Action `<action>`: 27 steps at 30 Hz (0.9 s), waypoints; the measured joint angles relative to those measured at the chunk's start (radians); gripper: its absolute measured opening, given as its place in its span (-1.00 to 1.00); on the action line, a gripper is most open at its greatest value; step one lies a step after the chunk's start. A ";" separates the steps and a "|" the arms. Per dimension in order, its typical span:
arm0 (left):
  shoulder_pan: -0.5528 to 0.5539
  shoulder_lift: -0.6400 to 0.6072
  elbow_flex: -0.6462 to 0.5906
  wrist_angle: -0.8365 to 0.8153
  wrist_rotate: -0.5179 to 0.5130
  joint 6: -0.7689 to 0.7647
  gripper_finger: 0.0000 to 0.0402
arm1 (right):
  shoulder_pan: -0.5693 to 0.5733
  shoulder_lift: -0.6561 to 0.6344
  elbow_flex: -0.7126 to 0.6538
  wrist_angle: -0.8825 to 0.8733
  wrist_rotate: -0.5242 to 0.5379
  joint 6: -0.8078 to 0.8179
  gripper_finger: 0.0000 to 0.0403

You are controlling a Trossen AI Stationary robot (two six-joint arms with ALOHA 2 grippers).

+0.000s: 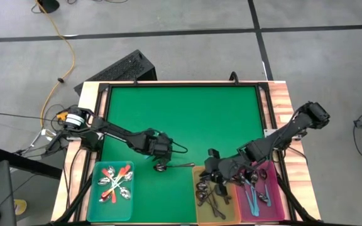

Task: Sort silverware by color (type)
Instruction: Put the blue spoon into the pink bin

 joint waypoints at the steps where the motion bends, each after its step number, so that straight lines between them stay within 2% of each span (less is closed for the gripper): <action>1: 0.000 0.000 0.004 0.002 -0.005 0.010 -0.99 | 0.004 -0.012 0.000 0.006 0.001 -0.002 -0.65; 6: 0.000 0.000 0.041 0.005 -0.029 0.055 -1.00 | 0.024 -0.082 0.000 0.006 0.014 -0.015 -0.65; 11: -0.003 -0.021 0.068 0.074 -0.033 0.124 -1.00 | 0.083 -0.161 0.000 -0.088 0.088 -0.040 -0.65; 15: -0.019 -0.103 0.069 0.169 -0.023 0.189 -1.00 | 0.172 -0.238 0.000 -0.215 0.283 -0.002 -0.65; 19: -0.046 -0.222 0.069 0.287 -0.014 0.274 -1.00 | 0.271 -0.286 0.000 -0.314 0.581 0.067 -0.65; 22: -0.054 -0.296 0.051 0.463 0.074 0.326 -1.00 | 0.316 -0.290 0.000 -0.317 0.799 0.043 -0.65; 24: -0.054 -0.326 0.041 0.566 0.162 0.341 -1.00 | 0.318 -0.282 0.000 -0.295 0.858 -0.043 -0.65; 27: -0.050 -0.349 0.040 0.628 0.264 0.348 -1.00 | 0.288 -0.257 0.000 -0.202 0.865 -0.190 -0.63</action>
